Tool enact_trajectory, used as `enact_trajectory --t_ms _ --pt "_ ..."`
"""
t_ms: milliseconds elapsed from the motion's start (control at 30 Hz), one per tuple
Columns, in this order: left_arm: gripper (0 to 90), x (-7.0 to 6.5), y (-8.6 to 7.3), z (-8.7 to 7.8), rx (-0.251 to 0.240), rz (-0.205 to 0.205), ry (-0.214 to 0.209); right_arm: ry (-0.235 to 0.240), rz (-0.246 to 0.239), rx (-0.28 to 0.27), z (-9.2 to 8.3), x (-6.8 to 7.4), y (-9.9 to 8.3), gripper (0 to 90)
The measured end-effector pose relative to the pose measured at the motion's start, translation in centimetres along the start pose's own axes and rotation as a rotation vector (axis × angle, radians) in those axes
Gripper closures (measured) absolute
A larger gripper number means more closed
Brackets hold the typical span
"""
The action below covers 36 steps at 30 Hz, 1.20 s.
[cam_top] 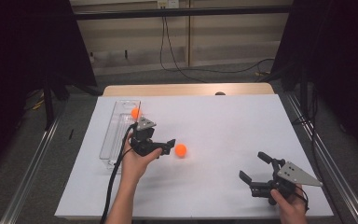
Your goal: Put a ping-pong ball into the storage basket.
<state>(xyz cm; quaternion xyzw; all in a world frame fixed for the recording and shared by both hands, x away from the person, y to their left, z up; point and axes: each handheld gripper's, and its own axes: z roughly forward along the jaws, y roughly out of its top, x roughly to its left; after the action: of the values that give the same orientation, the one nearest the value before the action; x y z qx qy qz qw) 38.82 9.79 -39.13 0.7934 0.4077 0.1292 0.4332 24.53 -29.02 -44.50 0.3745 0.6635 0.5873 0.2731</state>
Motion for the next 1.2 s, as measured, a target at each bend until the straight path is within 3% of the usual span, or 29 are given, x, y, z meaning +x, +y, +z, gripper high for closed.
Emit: enact_trajectory --t_ms 1200 --pt "6.4 -1.5 -0.4 2.0 0.025 0.043 -0.009 -0.003 0.000 0.004 -0.1 -0.1 0.0 2.7"
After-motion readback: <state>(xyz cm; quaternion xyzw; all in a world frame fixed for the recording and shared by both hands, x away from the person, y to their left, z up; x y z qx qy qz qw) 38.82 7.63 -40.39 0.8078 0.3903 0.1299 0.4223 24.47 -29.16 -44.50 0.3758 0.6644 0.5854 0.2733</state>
